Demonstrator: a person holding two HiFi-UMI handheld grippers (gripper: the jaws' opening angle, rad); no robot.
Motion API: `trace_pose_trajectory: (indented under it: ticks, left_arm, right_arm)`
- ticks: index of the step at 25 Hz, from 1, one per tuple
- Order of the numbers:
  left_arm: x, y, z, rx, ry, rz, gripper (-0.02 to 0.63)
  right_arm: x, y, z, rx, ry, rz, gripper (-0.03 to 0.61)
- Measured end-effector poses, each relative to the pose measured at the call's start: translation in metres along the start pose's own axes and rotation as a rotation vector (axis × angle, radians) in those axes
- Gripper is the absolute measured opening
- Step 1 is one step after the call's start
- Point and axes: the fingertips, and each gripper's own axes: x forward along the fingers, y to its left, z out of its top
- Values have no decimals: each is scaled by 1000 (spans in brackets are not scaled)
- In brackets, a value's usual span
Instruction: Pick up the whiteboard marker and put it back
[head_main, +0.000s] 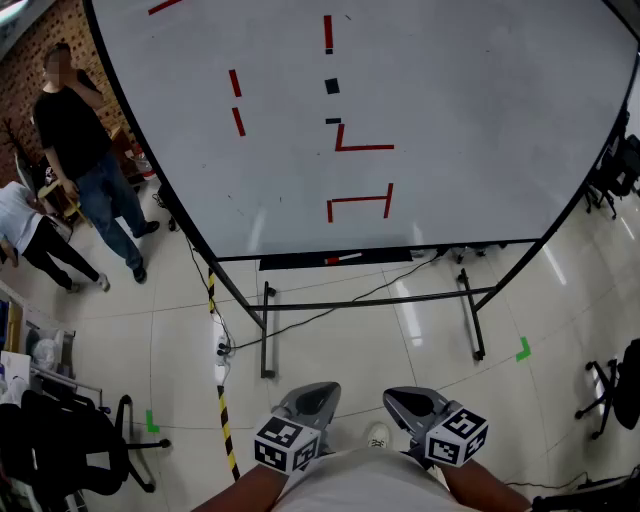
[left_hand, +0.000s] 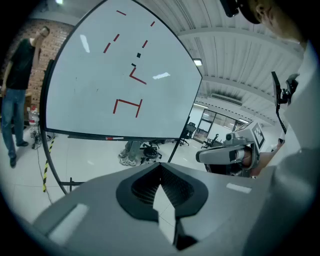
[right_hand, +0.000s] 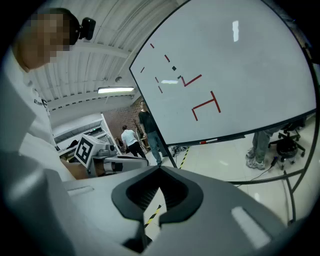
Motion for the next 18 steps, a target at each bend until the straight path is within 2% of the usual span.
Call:
trace_pose_trajectory:
  ticks: [9,18]
  left_arm:
    - [17,-9,3,-9,-4,17,15]
    - [45,-34,0,-33,-23,77,17]
  right_arm:
    - [-13,-16,2,-8,7,11,2]
    - [-43,-50,-1,-20,38,51,2]
